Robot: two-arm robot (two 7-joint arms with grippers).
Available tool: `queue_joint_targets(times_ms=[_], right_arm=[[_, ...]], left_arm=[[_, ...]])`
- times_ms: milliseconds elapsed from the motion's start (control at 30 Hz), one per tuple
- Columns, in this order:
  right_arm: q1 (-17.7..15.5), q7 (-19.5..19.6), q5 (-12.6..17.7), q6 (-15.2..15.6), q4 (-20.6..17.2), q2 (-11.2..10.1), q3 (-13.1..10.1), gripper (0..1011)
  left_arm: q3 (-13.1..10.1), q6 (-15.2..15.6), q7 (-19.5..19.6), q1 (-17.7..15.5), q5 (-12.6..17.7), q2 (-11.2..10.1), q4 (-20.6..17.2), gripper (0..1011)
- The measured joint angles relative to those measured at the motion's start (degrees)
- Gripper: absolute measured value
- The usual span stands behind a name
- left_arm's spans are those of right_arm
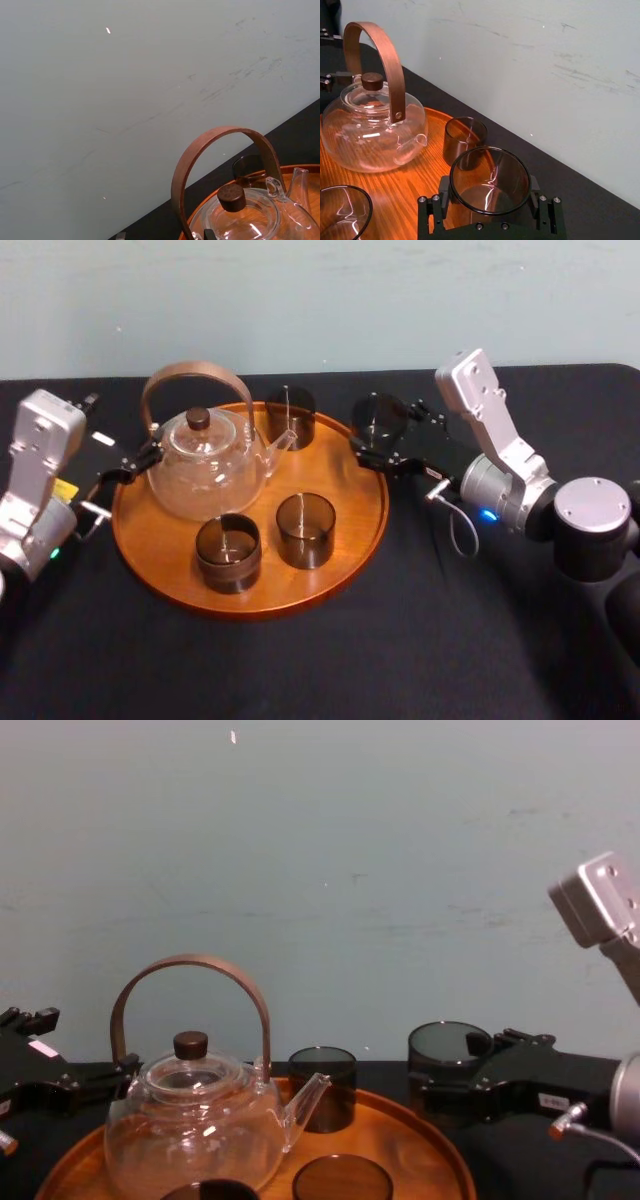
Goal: Pick up the glass from the table and place it on the tray.
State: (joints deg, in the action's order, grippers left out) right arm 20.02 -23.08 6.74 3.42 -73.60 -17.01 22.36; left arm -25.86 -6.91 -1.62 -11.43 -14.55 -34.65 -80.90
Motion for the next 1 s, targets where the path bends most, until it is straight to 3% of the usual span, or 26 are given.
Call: queue_joint_targets(times_ms=[1000], right_arm=[[4.62, -0.93, -1.48, -2.74, 8.76, 3.90, 3.70, 924]], left_arm=[[0.00, 0.00, 0.00, 0.00, 0.00, 0.00, 0.00, 1010]])
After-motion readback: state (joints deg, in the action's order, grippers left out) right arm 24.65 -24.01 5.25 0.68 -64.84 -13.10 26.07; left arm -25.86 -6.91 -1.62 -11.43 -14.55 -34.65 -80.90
